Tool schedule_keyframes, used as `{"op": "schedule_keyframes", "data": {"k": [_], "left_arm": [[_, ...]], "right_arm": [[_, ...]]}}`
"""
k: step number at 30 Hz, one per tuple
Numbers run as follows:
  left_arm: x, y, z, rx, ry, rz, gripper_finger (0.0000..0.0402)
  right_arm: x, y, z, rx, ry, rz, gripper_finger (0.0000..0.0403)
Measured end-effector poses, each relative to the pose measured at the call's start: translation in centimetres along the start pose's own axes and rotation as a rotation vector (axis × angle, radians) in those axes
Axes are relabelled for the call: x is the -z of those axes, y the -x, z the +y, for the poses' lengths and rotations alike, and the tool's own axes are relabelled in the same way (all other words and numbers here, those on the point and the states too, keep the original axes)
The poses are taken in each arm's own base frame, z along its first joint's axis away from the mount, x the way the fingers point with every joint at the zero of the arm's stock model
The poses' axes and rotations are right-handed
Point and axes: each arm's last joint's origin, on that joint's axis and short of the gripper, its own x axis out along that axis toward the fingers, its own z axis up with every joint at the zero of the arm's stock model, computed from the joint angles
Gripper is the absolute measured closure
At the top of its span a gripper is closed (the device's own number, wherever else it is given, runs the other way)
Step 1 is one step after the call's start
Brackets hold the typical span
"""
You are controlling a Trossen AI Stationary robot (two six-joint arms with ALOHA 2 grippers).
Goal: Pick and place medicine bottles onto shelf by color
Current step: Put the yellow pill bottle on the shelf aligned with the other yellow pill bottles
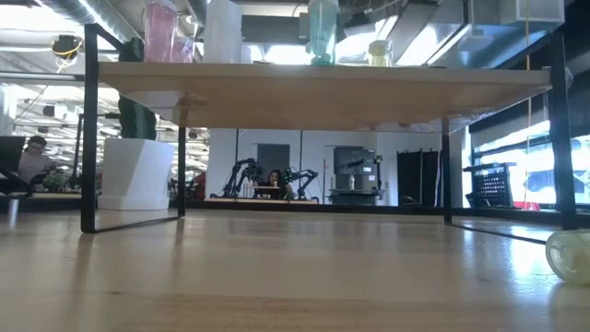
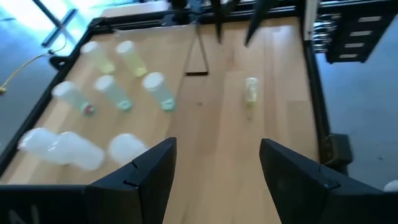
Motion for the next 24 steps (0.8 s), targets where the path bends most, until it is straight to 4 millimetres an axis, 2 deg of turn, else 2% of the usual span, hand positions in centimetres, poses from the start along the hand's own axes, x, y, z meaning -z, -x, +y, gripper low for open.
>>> {"op": "schedule_keyframes", "data": {"k": [5, 10, 16, 24], "left_arm": [[0.0, -2.2, -2.6, 0.023, -0.071, -0.037, 0.0178], [-0.3, -5.2, -4.7, 0.058, -0.133, -0.066, 0.0178], [-1.0, -8.2, -5.6, 0.161, -0.14, -0.062, 0.0178], [-1.5, -12.5, -7.0, 0.2, -0.146, -0.137, 0.0178]], "right_arm": [[0.1, 3.8, -0.1, -0.013, 0.037, -0.139, 0.0228], [1.7, 7.1, -1.5, -0.031, -0.017, -0.209, 0.0228], [3.7, 10.9, -2.4, -0.057, -0.02, -0.321, 0.0228], [5.9, 14.0, -3.2, -0.062, 0.027, -0.418, 0.0228]]}}
